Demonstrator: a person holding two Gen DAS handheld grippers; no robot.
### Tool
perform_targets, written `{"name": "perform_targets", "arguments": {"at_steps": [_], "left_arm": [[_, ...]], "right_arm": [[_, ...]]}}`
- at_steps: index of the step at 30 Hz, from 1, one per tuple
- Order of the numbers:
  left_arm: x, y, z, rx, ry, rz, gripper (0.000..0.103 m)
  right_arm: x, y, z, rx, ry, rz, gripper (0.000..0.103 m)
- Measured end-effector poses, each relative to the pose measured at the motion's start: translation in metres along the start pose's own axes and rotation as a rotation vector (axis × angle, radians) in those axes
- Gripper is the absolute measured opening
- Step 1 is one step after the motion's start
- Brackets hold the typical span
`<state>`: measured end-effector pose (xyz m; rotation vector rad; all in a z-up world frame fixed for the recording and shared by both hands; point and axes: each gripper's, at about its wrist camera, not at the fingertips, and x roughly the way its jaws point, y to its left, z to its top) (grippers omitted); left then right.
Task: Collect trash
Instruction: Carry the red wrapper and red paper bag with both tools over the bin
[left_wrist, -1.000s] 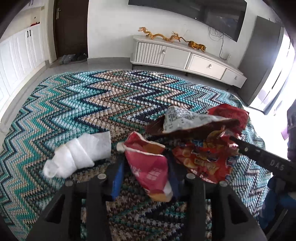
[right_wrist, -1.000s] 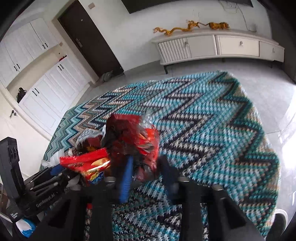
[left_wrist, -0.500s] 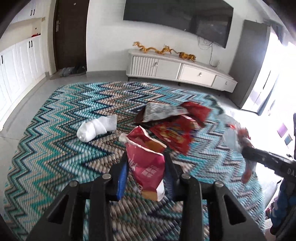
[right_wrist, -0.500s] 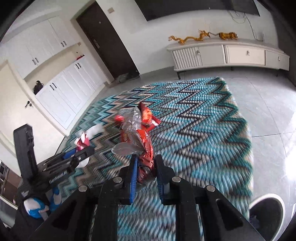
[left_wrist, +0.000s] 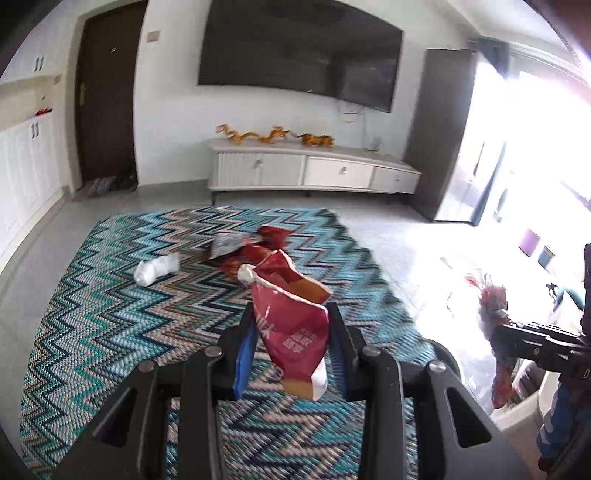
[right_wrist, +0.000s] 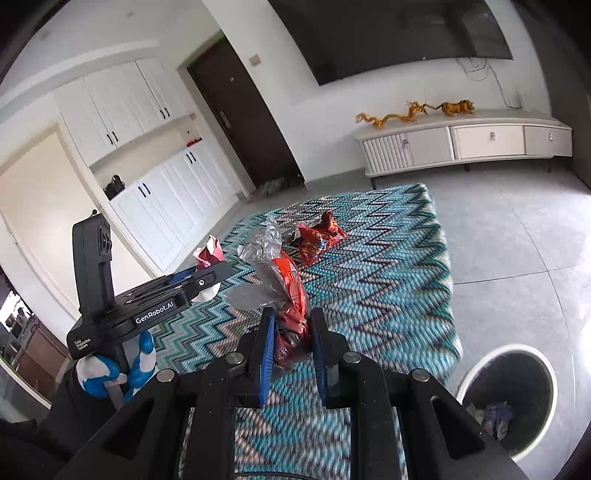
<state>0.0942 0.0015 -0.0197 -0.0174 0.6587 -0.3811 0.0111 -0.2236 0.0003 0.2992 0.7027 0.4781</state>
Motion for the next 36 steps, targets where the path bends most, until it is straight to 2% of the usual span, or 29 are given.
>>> {"name": "perform_targets", "arguments": {"at_steps": [12, 20, 24, 30, 36], "left_arm": [[-0.056, -0.071, -0.017, 0.107, -0.049, -0.074, 0.033], [-0.072, -0.107, -0.018, 0.176, -0.070, -0.116, 0.033], [-0.066, -0.125, -0.022, 0.202, -0.059, -0.150, 0.033], [-0.040, -0.147, -0.030, 0.238, 0.003, -0.190, 0.033], [0.001, -0.170, -0.038, 0.282, 0.089, -0.228, 0.033]], "right_arm": [[-0.093, -0.015, -0.048, 0.082, -0.114, -0.059, 0.018], [-0.127, -0.030, -0.060, 0.122, -0.186, -0.081, 0.018], [-0.137, -0.046, -0.065, 0.150, -0.209, -0.112, 0.018], [-0.139, -0.077, -0.073, 0.210, -0.210, -0.190, 0.018], [-0.128, -0.121, -0.083, 0.295, -0.167, -0.279, 0.018]]}}
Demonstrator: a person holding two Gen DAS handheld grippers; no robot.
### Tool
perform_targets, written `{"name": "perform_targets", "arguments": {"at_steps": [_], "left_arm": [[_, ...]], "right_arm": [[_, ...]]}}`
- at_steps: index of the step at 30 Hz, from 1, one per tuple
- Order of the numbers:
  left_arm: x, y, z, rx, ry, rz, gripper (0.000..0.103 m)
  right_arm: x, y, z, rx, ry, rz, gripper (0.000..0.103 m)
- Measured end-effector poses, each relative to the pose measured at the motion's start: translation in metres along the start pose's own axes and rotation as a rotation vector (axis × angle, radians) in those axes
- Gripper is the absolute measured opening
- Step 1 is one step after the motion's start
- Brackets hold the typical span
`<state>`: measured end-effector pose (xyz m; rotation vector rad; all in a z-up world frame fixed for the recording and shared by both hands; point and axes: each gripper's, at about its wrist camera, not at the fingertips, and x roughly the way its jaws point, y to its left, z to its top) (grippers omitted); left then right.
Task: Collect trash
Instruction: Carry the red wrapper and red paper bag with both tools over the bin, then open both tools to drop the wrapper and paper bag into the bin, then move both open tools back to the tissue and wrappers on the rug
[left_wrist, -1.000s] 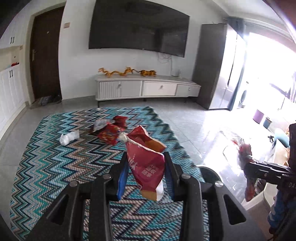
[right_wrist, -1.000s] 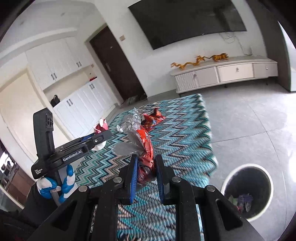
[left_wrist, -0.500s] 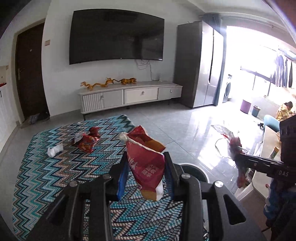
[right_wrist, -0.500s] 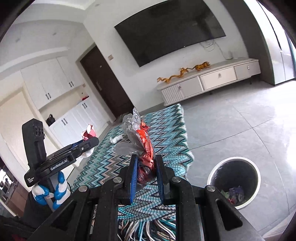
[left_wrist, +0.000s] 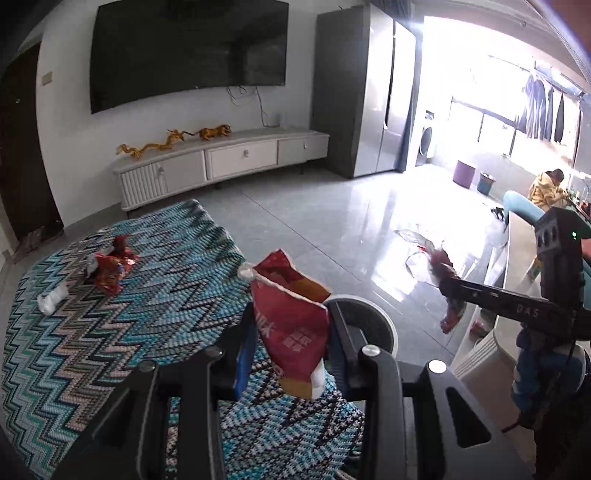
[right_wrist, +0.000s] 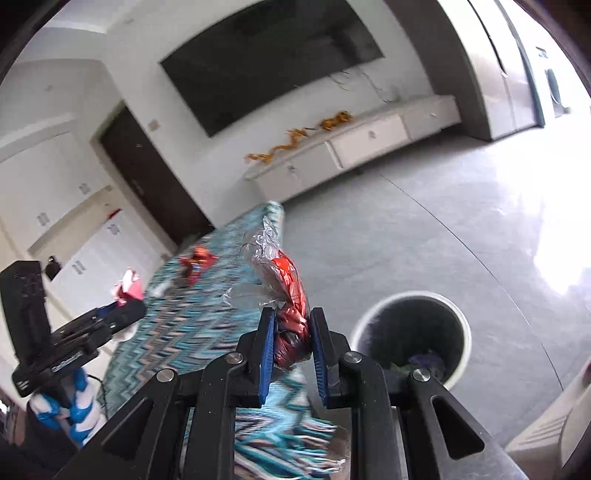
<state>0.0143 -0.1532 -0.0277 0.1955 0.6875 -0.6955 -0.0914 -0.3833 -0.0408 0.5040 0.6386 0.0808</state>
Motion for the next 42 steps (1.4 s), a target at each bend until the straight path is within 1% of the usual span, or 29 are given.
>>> {"name": "perform_targets", "arguments": {"at_steps": [5, 11, 16, 19, 21, 23, 24, 25, 29, 33, 37, 42], "left_arm": [[0.044, -0.015, 0.006, 0.033, 0.068, -0.041, 0.033], [0.108, -0.037, 0.017, 0.065, 0.155, -0.099, 0.034], [0.158, -0.049, 0.023, 0.066, 0.221, -0.140, 0.035], [0.182, -0.055, 0.027, 0.057, 0.250, -0.171, 0.035], [0.195, -0.058, 0.030, 0.049, 0.267, -0.193, 0.037], [0.203, -0.060, 0.033, 0.034, 0.279, -0.218, 0.045], [0.207, -0.060, 0.034, 0.024, 0.280, -0.228, 0.054], [0.211, -0.060, 0.036, 0.014, 0.277, -0.232, 0.060], [0.216, -0.059, 0.040, -0.007, 0.279, -0.240, 0.061], [0.210, -0.057, 0.040, -0.022, 0.266, -0.228, 0.061], [0.193, -0.054, 0.042, -0.035, 0.237, -0.210, 0.061], [0.161, -0.051, 0.043, -0.049, 0.186, -0.185, 0.061]], "right_arm": [[0.030, -0.036, -0.001, 0.068, 0.056, -0.068, 0.019], [0.066, -0.074, -0.001, 0.116, 0.125, -0.131, 0.021], [0.091, -0.101, 0.001, 0.133, 0.166, -0.181, 0.021], [0.109, -0.115, 0.004, 0.138, 0.197, -0.212, 0.021], [0.119, -0.121, 0.003, 0.139, 0.218, -0.231, 0.022], [0.127, -0.126, 0.003, 0.140, 0.236, -0.251, 0.031], [0.130, -0.129, 0.002, 0.144, 0.243, -0.262, 0.041], [0.133, -0.131, 0.002, 0.146, 0.247, -0.275, 0.048], [0.132, -0.139, 0.000, 0.166, 0.250, -0.302, 0.049], [0.119, -0.139, -0.004, 0.182, 0.238, -0.299, 0.049], [0.104, -0.133, -0.004, 0.196, 0.215, -0.275, 0.049], [0.082, -0.111, -0.005, 0.180, 0.181, -0.240, 0.049]]}}
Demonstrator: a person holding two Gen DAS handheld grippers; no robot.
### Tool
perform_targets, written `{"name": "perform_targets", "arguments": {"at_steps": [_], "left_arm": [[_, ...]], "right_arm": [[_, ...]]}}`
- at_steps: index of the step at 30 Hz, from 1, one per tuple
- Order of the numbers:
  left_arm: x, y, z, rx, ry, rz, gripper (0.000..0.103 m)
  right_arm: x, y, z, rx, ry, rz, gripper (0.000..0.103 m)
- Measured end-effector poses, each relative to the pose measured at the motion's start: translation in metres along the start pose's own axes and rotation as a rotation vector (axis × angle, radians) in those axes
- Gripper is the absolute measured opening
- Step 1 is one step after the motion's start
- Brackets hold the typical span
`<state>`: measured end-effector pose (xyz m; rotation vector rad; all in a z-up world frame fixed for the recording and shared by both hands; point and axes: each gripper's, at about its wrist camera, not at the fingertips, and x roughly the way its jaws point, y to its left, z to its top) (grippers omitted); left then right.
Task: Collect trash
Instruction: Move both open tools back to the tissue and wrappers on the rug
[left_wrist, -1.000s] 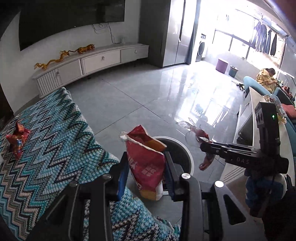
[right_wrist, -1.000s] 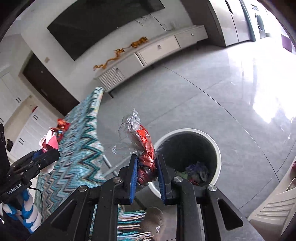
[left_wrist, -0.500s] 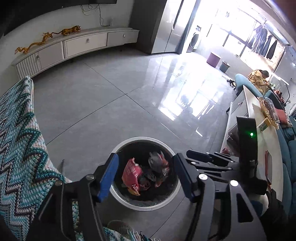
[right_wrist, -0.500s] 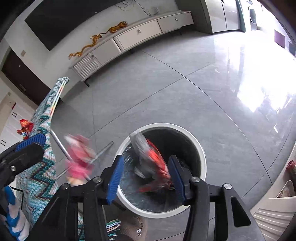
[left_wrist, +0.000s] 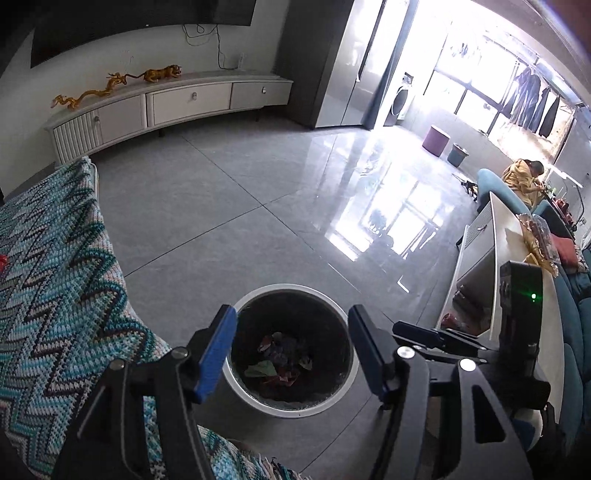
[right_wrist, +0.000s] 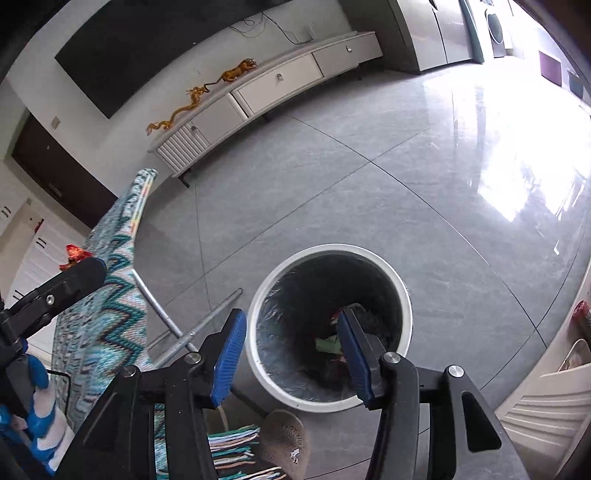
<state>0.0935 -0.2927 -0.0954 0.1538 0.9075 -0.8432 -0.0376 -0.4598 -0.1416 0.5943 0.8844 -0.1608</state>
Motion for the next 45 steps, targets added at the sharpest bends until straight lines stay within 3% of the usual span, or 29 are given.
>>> {"name": "perform_targets", "arguments": {"at_steps": [7, 20, 31, 37, 45], "left_arm": [[-0.050, -0.006, -0.006, -0.004, -0.094, 0.041, 0.069], [-0.163, 0.012, -0.037, -0.088, -0.278, 0.129, 0.070], [-0.262, 0.031, -0.076, -0.157, -0.436, 0.250, 0.070], [-0.322, 0.042, -0.087, -0.176, -0.522, 0.317, 0.070], [-0.391, 0.071, -0.078, -0.179, -0.590, 0.399, 0.070]], "right_arm": [[-0.038, 0.034, -0.008, -0.055, -0.061, 0.042, 0.049], [-0.104, 0.109, -0.024, -0.200, -0.175, 0.131, 0.049], [-0.161, 0.170, -0.052, -0.345, -0.277, 0.225, 0.049], [-0.183, 0.189, -0.067, -0.401, -0.303, 0.282, 0.049], [-0.209, 0.202, -0.075, -0.451, -0.356, 0.331, 0.049]]}}
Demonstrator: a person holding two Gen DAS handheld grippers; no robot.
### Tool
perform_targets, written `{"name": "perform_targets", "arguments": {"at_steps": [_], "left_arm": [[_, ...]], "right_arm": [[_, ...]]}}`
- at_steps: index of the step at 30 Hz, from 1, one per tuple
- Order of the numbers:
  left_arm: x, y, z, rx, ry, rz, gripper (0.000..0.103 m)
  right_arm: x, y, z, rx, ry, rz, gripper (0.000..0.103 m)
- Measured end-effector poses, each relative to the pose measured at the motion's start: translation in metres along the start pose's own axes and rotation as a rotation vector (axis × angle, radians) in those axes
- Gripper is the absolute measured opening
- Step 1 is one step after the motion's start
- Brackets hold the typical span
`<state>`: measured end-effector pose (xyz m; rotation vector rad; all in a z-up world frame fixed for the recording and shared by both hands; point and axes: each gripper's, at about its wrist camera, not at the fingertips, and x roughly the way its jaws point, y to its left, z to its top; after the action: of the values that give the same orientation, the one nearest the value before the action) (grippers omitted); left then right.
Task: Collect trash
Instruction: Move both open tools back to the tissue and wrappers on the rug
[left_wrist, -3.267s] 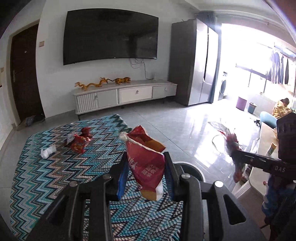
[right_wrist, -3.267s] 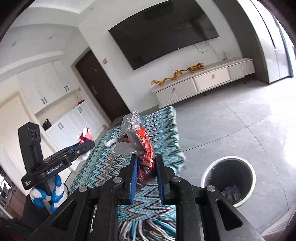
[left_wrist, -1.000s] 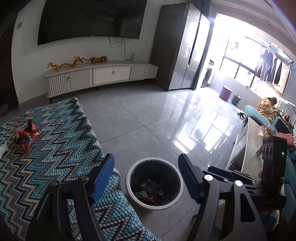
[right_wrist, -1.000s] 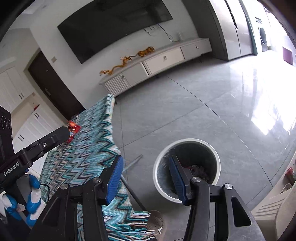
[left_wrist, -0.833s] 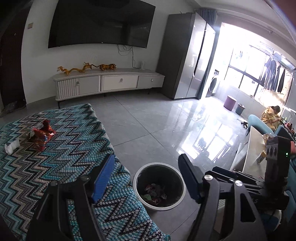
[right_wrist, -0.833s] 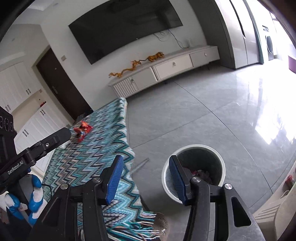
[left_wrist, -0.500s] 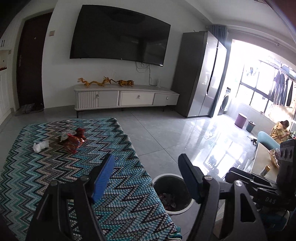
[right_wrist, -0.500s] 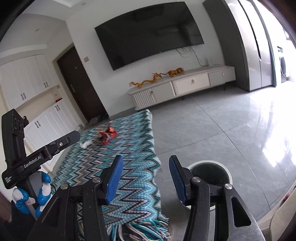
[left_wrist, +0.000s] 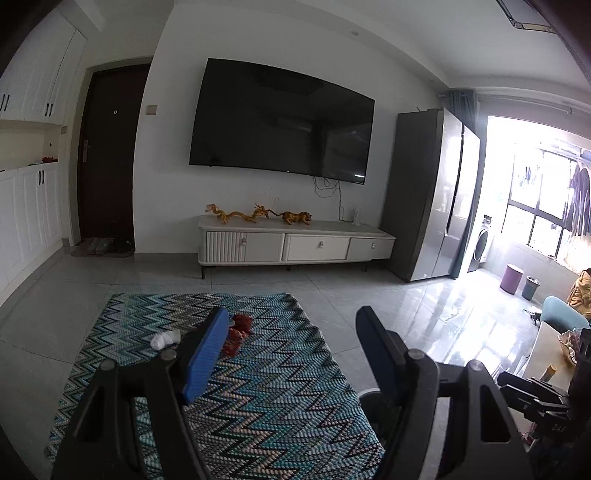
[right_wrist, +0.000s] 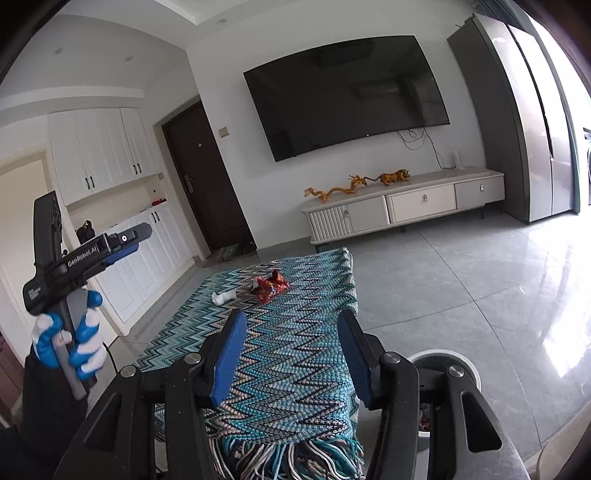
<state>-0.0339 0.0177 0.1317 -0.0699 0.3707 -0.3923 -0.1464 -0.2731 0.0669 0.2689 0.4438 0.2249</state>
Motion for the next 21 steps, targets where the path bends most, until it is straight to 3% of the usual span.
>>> {"name": "perform_targets", "arguments": {"at_steps": [12, 17, 21], "left_arm": [[-0.005, 0.036, 0.047, 0.051, -0.049, 0.102, 0.070], [0.023, 0.059, 0.045, 0.026, -0.025, 0.141, 0.070], [0.061, 0.084, 0.034, 0.003, 0.038, 0.176, 0.070]], "right_arm": [[0.019, 0.029, 0.036, -0.075, -0.031, 0.054, 0.050], [0.054, 0.037, 0.044, -0.082, 0.000, 0.082, 0.051], [0.095, 0.040, 0.049, -0.091, 0.053, 0.104, 0.051]]}}
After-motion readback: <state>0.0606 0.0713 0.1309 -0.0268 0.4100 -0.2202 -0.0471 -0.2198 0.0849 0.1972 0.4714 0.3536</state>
